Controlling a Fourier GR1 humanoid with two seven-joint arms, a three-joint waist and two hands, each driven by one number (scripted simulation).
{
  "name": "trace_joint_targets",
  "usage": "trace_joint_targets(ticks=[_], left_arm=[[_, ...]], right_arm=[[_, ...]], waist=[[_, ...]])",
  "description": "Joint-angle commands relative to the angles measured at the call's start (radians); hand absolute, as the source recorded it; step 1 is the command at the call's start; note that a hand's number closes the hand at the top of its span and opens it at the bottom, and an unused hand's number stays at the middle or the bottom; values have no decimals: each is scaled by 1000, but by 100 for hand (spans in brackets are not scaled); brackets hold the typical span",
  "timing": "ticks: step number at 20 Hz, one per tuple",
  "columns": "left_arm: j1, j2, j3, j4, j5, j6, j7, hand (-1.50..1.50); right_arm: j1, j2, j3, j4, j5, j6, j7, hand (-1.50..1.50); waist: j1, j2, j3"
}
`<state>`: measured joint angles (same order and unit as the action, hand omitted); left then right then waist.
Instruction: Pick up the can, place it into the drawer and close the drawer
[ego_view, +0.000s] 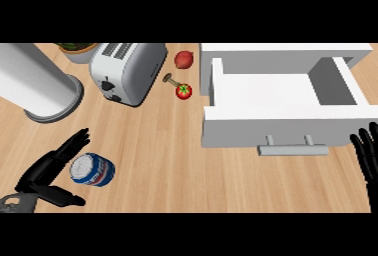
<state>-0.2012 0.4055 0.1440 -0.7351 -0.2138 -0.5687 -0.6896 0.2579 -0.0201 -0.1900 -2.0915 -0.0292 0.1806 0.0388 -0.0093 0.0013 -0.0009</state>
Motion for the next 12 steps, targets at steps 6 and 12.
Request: trace_joint_targets(ticks=[6,12], left_arm=[[-29,-39,-46,43,0,-31,-92,-150],[-90,-47,-49,100,16,-33,-61,-150]], right_arm=[[46,19,48,-74,18,-17,42,-150],[-10,-43,-53,-60,-78,30,95,-150]], waist=[[4,-2,1],[4,-2,1]])
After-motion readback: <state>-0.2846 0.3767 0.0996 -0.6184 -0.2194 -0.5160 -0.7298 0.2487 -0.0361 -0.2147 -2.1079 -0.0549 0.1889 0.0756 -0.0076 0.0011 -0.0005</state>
